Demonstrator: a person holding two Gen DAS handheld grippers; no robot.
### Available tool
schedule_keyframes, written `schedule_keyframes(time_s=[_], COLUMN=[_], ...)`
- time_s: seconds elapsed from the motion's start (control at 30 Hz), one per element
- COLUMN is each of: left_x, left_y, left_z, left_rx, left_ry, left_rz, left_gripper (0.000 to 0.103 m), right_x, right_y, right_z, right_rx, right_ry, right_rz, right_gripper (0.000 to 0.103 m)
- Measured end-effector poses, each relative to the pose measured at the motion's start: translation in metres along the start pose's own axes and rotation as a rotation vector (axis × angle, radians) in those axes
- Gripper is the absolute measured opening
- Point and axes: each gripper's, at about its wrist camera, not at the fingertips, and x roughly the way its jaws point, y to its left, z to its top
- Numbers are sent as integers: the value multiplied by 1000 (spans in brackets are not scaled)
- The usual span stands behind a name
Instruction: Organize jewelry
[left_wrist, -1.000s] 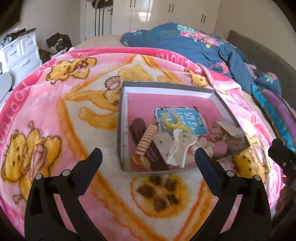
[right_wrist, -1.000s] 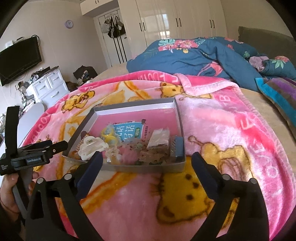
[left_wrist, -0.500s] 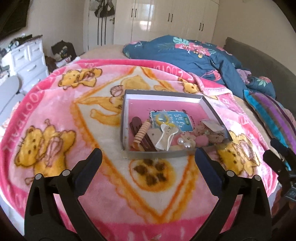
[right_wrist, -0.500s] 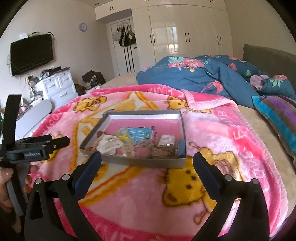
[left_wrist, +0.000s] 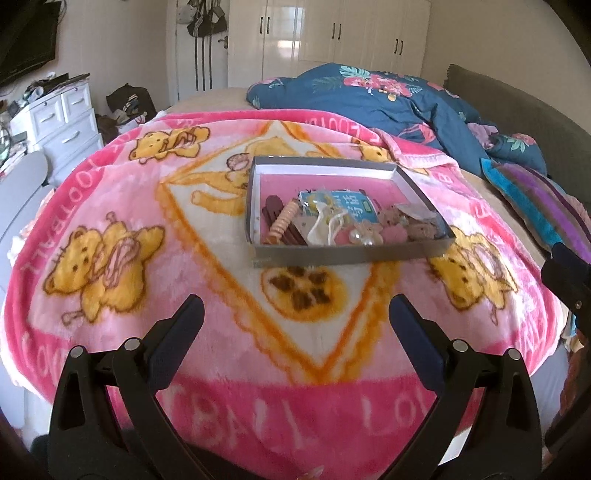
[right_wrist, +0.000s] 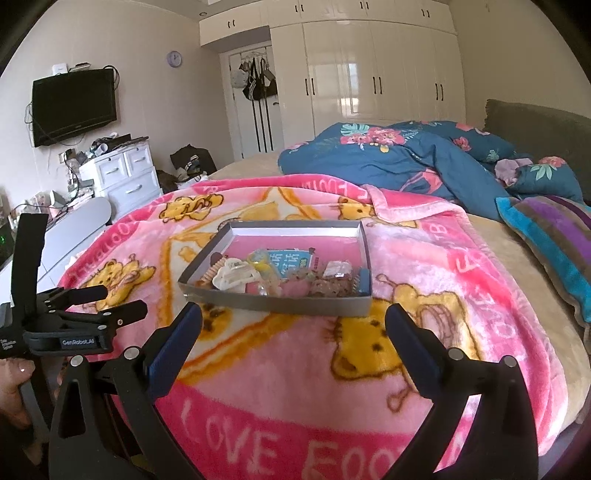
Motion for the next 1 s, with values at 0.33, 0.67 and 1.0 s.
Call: schedule_keyframes(time_s=[0.33,0.67,1.0], left_x=[2,9,10], left_y=[-8,-8,-8], left_z=[-24,-33,-34], left_rx=[27,24,23], left_ry=[15,32,37], left_rz=[-3,1,-1], left_gripper=[94,94,94], right_x=[-6,8,10], right_y=[-2,7,8], right_z=[-23,-42,-43], right_rx=[20,20,23], right_ry=[17,75,83], right_rz=[-11,0,2], right_gripper=[99,99,99])
